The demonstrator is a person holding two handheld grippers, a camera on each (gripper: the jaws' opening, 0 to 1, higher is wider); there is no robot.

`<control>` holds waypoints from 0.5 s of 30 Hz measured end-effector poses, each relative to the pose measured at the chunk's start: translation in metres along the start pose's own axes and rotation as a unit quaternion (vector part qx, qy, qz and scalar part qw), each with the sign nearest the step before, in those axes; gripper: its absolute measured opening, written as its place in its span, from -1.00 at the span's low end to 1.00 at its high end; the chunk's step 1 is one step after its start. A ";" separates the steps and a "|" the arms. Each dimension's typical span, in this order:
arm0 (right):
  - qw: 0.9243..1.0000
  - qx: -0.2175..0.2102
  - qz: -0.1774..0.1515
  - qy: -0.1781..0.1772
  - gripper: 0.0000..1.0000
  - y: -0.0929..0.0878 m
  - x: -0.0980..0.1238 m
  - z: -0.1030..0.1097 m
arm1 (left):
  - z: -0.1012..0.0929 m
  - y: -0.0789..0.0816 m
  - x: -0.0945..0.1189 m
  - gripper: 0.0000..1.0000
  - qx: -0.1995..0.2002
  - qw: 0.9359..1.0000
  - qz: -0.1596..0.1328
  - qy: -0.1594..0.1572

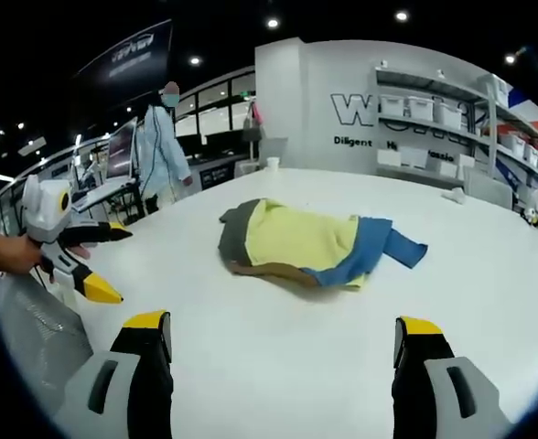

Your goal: Fold the garment on the visible template until the final outline fits inside the template.

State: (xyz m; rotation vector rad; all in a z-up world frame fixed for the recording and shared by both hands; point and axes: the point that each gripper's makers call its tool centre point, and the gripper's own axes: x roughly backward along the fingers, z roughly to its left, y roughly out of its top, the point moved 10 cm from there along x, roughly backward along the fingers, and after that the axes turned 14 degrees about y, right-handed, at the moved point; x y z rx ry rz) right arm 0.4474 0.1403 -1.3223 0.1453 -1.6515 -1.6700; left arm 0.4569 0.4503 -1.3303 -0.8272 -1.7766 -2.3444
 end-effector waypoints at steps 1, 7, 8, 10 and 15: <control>1.000 0.001 0.001 0.000 0.99 0.000 0.000 0.000 | 0.000 0.000 0.000 0.98 0.000 1.000 0.001 0.000; 1.000 0.001 0.004 0.001 0.99 -0.001 0.000 0.002 | -0.002 -0.001 0.001 0.98 -0.004 1.000 0.003 -0.002; 1.000 0.001 0.003 0.001 0.99 -0.001 0.000 0.002 | -0.002 -0.001 0.001 0.98 -0.005 1.000 0.003 -0.002; 1.000 0.002 0.003 0.000 0.99 -0.001 0.000 0.002 | -0.003 -0.001 0.000 0.98 -0.007 1.000 0.003 -0.003; 1.000 -0.001 0.006 -0.003 0.99 -0.002 0.000 0.000 | -0.002 -0.001 -0.001 0.98 -0.001 1.000 0.005 -0.007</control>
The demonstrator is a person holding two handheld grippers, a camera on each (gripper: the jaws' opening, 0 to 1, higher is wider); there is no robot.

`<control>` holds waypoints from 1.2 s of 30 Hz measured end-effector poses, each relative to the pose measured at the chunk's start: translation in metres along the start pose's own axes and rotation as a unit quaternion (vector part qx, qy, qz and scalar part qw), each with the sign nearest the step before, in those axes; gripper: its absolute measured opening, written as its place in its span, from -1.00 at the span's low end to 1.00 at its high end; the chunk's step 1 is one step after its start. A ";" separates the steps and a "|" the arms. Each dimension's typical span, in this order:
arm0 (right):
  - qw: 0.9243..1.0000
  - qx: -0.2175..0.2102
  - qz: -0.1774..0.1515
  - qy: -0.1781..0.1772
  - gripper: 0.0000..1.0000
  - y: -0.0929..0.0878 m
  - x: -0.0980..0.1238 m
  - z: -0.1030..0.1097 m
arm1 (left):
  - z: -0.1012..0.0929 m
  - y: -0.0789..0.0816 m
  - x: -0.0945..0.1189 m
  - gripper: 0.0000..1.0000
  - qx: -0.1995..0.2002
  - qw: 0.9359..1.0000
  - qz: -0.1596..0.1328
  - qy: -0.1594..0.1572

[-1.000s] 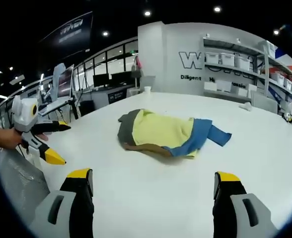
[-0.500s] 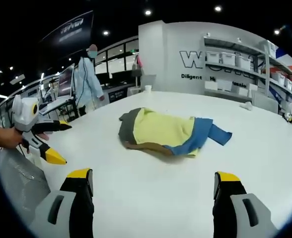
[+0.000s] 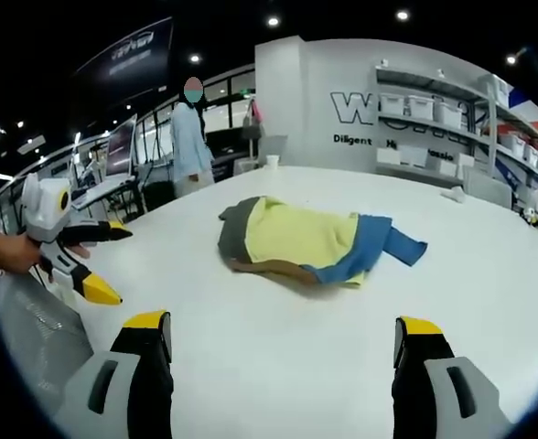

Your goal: Fold the garment on the visible template until the final outline fits inside the template.

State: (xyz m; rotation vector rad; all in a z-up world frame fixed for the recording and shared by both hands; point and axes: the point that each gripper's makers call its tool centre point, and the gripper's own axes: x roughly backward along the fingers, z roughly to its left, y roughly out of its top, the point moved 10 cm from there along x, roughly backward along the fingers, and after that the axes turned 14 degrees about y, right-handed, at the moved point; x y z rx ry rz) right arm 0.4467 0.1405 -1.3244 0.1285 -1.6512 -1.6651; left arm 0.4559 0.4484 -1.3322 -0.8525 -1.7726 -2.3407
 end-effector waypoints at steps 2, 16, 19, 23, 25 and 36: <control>1.000 -0.002 0.002 0.000 0.99 0.000 0.000 0.000 | 0.001 0.000 0.000 0.98 0.002 1.000 0.001 0.000; 1.000 0.016 0.013 0.003 0.96 0.001 -0.004 0.001 | -0.003 0.005 -0.001 0.98 -0.001 1.000 -0.012 -0.014; 1.000 0.011 0.012 -0.001 0.98 0.000 -0.004 -0.001 | -0.001 0.004 -0.002 0.98 0.011 1.000 -0.008 -0.015; 1.000 0.005 0.010 -0.008 0.97 0.000 -0.003 -0.004 | 0.003 0.004 -0.003 0.98 0.029 1.000 -0.006 -0.011; 1.000 0.003 0.009 -0.009 0.97 0.000 -0.002 -0.005 | 0.005 0.004 -0.003 0.98 0.036 0.999 -0.005 -0.010; 1.000 0.019 0.012 -0.010 0.89 0.007 -0.003 -0.007 | 0.004 0.008 -0.005 0.96 0.019 1.000 -0.013 -0.021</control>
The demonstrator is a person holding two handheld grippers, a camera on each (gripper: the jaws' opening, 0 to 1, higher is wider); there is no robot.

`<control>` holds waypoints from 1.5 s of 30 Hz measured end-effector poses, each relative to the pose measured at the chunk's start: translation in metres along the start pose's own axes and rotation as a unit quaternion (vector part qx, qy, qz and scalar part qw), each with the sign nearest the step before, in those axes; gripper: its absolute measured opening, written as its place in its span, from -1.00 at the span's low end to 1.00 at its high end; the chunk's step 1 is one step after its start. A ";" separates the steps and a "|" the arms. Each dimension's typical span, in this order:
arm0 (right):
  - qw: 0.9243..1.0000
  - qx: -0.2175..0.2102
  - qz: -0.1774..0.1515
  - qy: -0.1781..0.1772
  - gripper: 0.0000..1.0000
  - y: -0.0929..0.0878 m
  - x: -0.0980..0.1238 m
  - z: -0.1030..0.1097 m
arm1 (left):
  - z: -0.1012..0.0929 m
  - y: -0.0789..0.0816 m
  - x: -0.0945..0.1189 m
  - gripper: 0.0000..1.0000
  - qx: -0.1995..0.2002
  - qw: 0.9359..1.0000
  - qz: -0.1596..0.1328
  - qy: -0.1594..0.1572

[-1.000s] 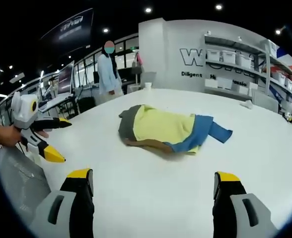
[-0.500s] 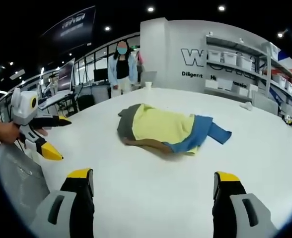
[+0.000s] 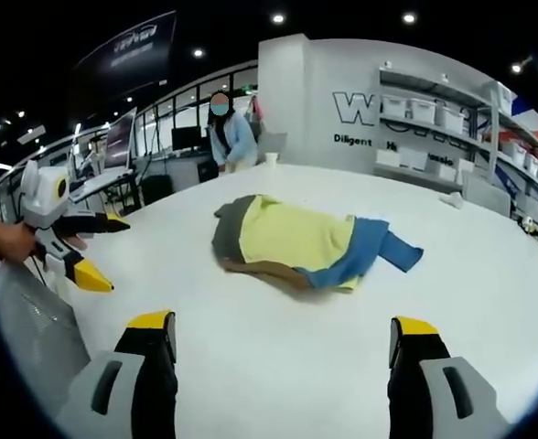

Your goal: Fold the garment on the visible template until the final outline fits inside the template.

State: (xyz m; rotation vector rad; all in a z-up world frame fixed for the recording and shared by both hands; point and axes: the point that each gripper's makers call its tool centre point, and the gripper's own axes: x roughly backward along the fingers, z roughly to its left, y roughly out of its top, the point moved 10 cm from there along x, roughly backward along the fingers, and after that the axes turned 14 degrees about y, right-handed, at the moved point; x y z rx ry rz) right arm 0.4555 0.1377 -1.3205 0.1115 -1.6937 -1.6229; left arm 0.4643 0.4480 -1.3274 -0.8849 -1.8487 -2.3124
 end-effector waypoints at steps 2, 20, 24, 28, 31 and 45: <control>1.000 0.001 0.001 -0.001 0.88 0.003 0.000 -0.002 | 0.001 0.000 -0.002 0.95 -0.007 1.000 0.002 -0.007; 0.991 0.105 0.035 0.077 0.75 0.028 -0.024 -0.024 | -0.001 0.016 -0.034 0.90 -0.064 0.997 -0.007 -0.050; 0.988 0.119 0.039 0.091 0.55 0.032 -0.030 -0.031 | -0.001 0.019 -0.044 0.79 -0.092 0.994 -0.010 -0.059; 0.985 0.125 0.055 0.105 0.31 0.031 -0.037 -0.036 | 0.004 0.021 -0.058 0.69 -0.092 0.994 0.000 -0.066; 0.983 0.131 0.064 0.113 0.14 0.029 -0.045 -0.041 | 0.007 0.022 -0.067 0.54 -0.103 0.992 0.006 -0.071; 0.973 0.160 0.112 0.126 -0.23 0.028 -0.074 -0.063 | 0.003 0.035 -0.107 -0.01 -0.192 0.976 0.008 -0.102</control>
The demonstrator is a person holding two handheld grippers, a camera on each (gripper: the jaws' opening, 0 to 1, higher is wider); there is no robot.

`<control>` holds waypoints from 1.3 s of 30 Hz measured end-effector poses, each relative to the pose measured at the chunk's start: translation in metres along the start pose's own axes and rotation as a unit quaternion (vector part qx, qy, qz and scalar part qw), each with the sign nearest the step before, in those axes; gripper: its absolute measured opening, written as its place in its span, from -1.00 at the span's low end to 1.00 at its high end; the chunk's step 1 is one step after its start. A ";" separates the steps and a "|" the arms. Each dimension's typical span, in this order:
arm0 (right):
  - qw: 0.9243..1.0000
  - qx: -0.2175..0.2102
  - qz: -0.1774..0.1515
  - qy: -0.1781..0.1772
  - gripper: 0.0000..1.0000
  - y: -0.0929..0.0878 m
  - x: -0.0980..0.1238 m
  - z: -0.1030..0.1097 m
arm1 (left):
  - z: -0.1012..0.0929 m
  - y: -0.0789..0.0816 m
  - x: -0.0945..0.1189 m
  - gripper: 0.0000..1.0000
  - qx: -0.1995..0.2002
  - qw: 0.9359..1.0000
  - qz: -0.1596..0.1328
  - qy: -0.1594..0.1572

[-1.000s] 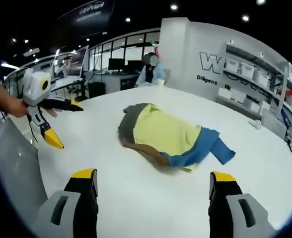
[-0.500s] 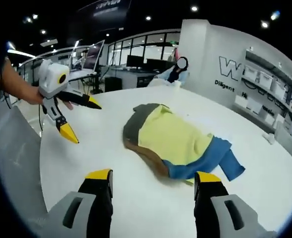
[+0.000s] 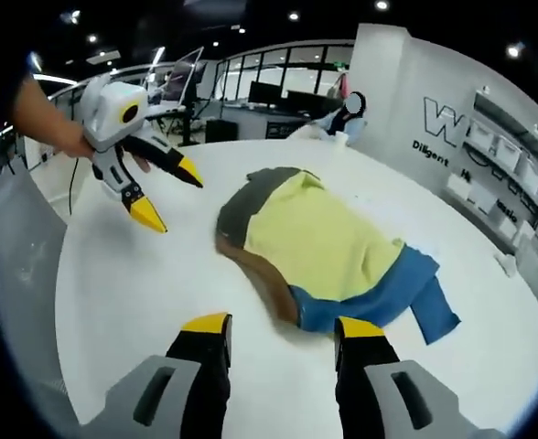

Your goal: Fold the garment on the visible template until the final outline fits inside the template.

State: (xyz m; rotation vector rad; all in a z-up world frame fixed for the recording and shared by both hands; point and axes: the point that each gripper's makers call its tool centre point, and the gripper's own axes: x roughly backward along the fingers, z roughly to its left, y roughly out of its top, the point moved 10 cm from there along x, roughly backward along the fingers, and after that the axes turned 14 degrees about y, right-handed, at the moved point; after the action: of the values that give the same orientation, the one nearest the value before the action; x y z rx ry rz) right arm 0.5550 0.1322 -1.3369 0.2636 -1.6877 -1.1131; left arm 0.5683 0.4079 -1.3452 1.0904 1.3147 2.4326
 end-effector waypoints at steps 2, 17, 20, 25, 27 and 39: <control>1.000 0.005 0.007 0.004 -0.27 -0.001 -0.003 -0.002 | 0.001 0.001 -0.005 -0.05 -0.013 1.000 0.001 -0.003; 0.998 0.029 0.057 0.019 -0.53 -0.005 -0.030 -0.016 | 0.003 0.008 -0.039 -0.31 -0.073 0.997 0.013 -0.026; 0.998 0.023 0.063 0.020 -0.56 -0.007 -0.033 -0.018 | 0.006 0.006 -0.046 -0.32 -0.068 0.997 0.021 -0.031; 0.998 0.007 0.063 0.021 -0.68 -0.007 -0.035 -0.022 | 0.007 0.005 -0.054 -0.40 -0.080 0.996 0.029 -0.035; 0.998 0.008 0.066 0.022 -0.73 -0.007 -0.038 -0.024 | 0.007 0.004 -0.057 -0.47 -0.081 0.995 0.034 -0.035; 0.996 0.002 0.092 0.018 -1.00 -0.008 -0.044 -0.025 | 0.010 0.005 -0.062 -0.91 -0.065 0.995 0.056 -0.042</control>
State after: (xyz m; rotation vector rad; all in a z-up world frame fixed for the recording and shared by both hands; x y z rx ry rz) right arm 0.5921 0.1426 -1.3707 0.1278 -1.6473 -0.9633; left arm 0.6203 0.3833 -1.3700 1.2478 1.0804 2.4820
